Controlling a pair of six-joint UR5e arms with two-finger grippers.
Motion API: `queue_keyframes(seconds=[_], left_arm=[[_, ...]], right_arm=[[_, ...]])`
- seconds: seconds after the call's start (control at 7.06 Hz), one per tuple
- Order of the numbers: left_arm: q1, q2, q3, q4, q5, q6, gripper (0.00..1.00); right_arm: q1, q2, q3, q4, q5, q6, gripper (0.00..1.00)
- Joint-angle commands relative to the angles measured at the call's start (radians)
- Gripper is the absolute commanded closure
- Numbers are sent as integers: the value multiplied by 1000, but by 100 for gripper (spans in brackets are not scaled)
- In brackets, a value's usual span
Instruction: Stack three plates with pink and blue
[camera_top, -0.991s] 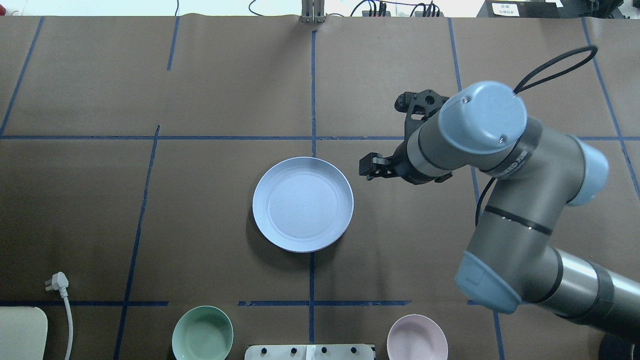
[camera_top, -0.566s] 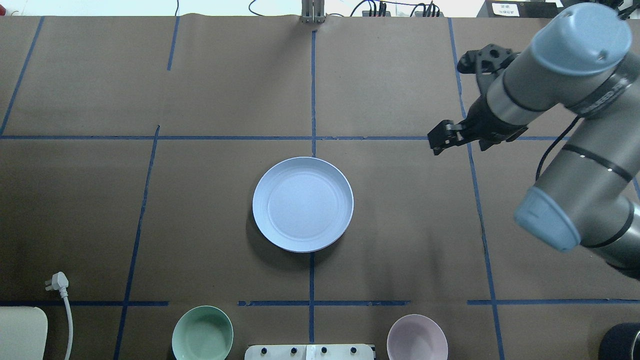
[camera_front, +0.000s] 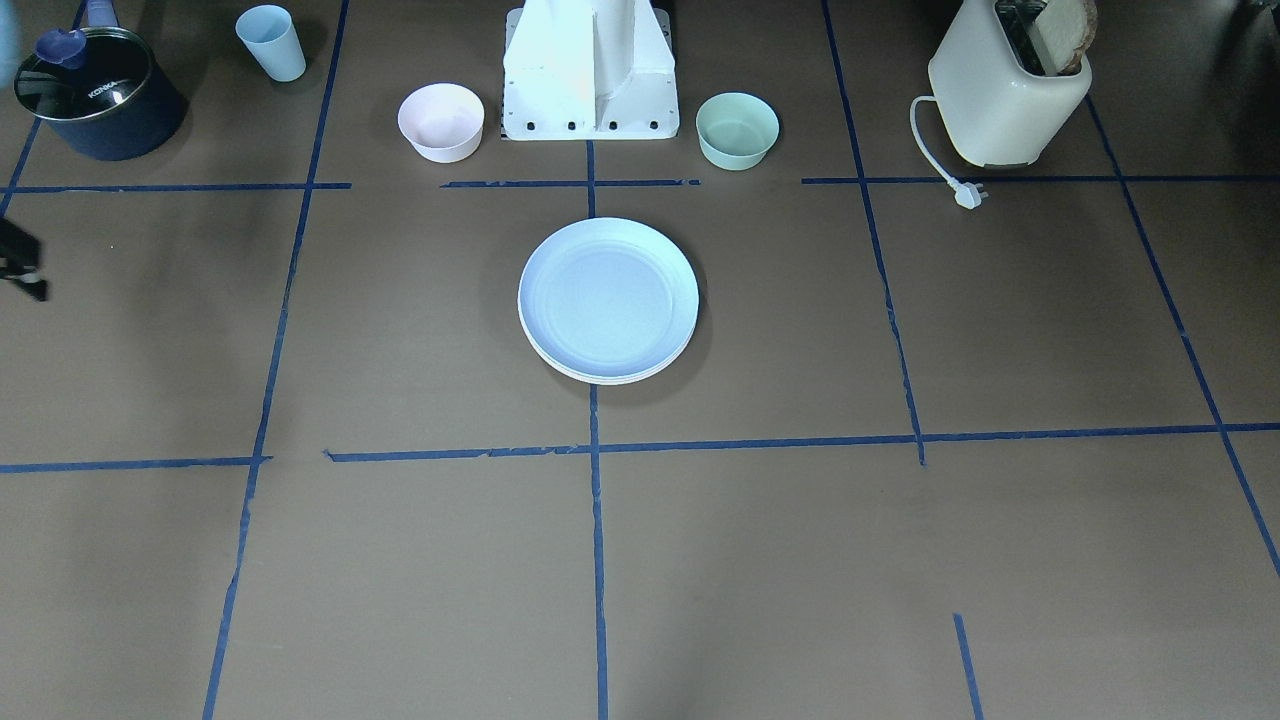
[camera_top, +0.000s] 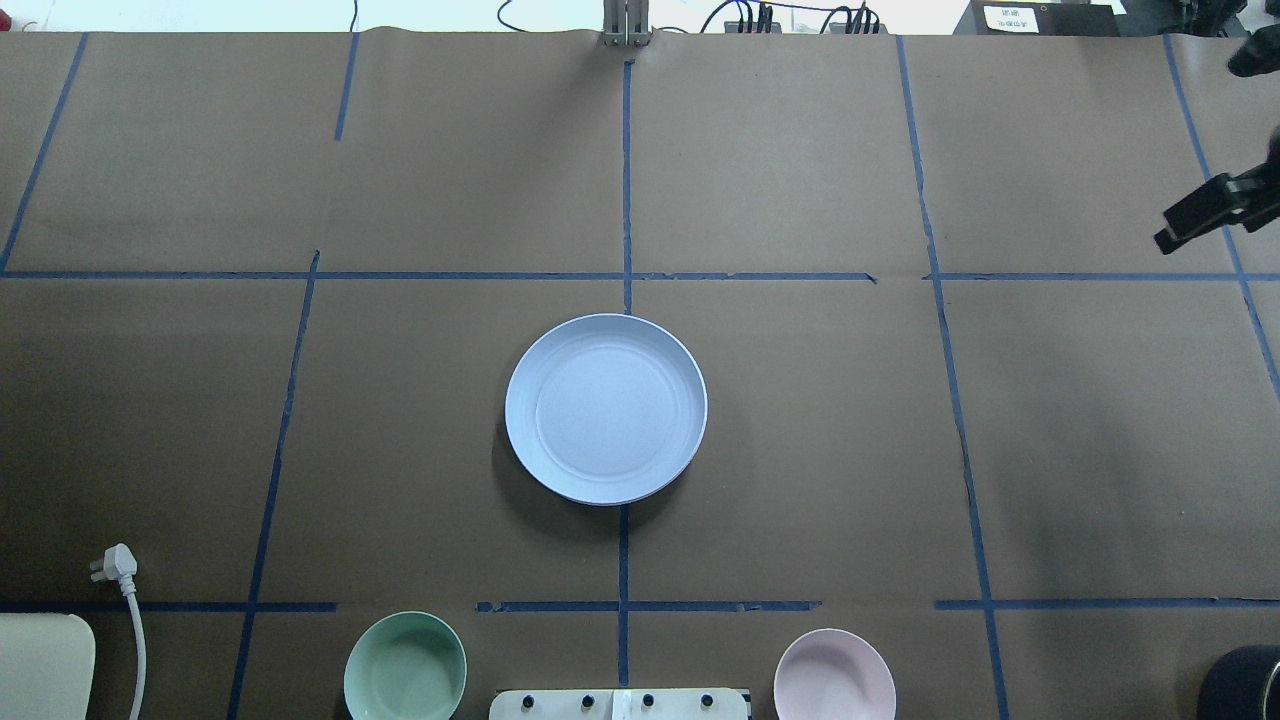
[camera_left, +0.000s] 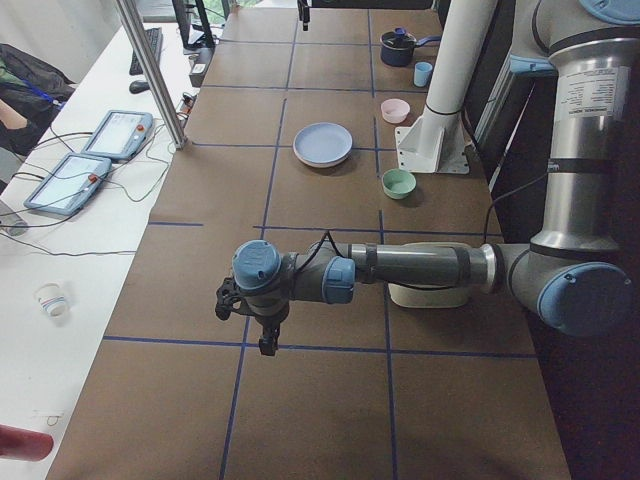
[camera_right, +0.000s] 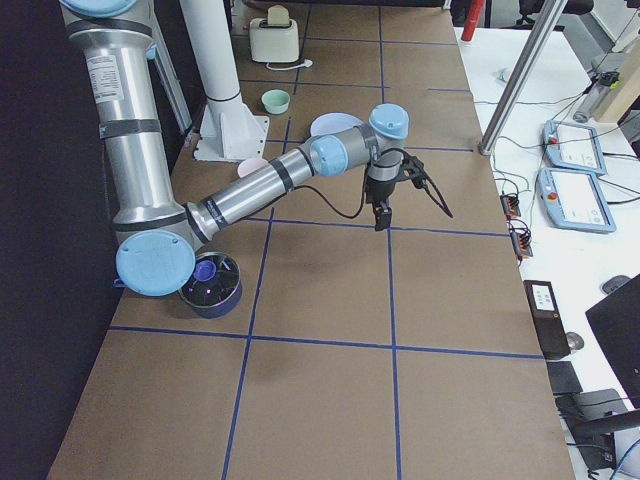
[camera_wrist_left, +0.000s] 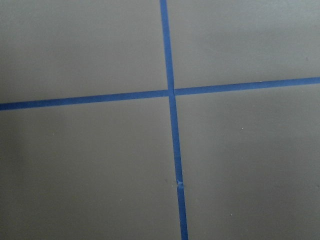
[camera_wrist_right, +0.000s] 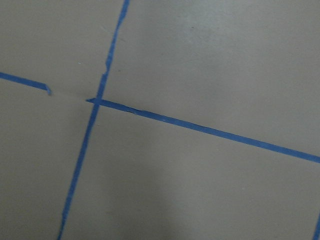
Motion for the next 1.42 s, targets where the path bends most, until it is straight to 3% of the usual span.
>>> queue_keyframes(seconds=[0.0,0.14,0.42,0.71,0.99,1.27], left_arm=[[-2,23,1,-2,-6,-7,0],[-2,25,-1,-3,-6,-7,0],[-2,26,4,-3,-7,-7,0],[-2,23,4,-5,-4,-7,0],[-2,25,5,-5,-6,-7,0],[-2,25,5,-3,-4,-7,0]], right_arm=[[91,-89,-54,9,46,-88,0],[109,-94,-60,13,52,-97,0],[256,-138,-136,20,57,-98,0],[309,-152,-233,22,68,-212,0],[320,-158,-258,41,68,-259,0],[340,-169,-327,204,69,-244,0]])
